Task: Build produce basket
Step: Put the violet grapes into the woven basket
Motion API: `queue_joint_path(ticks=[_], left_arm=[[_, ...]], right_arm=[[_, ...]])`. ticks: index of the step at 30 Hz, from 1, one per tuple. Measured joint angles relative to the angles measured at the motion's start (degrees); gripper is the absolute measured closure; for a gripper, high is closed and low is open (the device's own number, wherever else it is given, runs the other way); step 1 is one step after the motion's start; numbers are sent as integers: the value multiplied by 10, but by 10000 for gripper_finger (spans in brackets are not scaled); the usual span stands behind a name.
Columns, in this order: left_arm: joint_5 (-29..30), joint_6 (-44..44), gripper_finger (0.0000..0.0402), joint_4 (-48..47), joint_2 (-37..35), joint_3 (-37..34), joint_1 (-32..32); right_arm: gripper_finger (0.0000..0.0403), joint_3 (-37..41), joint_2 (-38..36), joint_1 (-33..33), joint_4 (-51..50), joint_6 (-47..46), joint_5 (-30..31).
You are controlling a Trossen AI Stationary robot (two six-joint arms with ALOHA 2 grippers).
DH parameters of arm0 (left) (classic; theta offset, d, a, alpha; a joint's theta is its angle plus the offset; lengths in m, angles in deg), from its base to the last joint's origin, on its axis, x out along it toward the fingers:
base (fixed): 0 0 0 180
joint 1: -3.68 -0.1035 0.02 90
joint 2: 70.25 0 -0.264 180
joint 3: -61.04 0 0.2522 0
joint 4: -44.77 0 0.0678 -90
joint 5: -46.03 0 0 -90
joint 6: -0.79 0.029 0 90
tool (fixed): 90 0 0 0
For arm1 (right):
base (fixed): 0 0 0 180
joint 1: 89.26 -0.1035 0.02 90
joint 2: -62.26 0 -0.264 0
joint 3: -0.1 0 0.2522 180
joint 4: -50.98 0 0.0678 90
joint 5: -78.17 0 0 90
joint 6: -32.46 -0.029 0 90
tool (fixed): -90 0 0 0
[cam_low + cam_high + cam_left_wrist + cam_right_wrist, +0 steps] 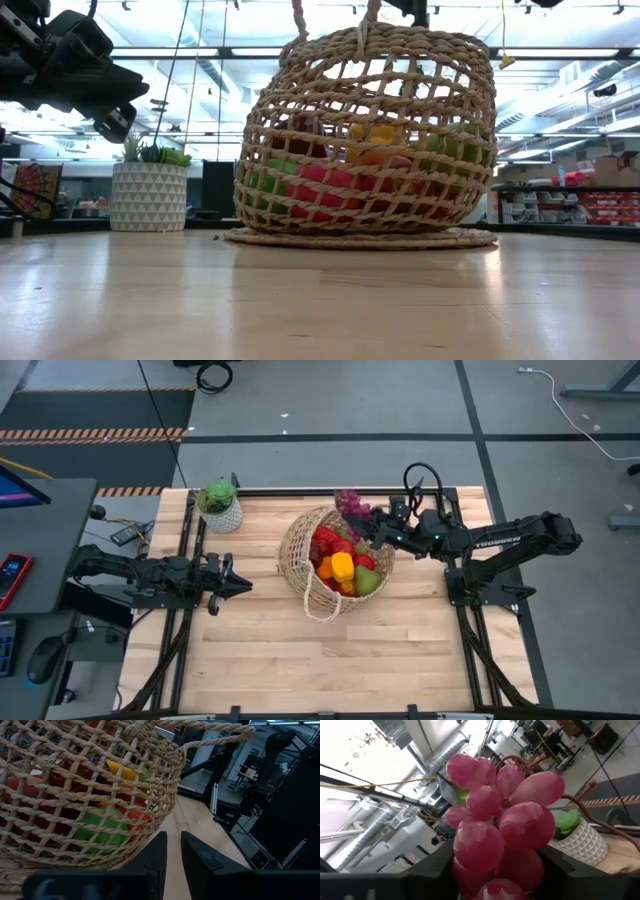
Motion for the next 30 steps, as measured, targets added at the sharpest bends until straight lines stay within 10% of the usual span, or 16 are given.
queue_joint_path(ticks=[13,30], left_arm=[[0,0,342,0,0,0,0],[0,0,341,0,0,0,0]], right_arm=[[212,-15,0,3,-72,-8,-13],[212,-177,1,-4,-547,68,-21]])
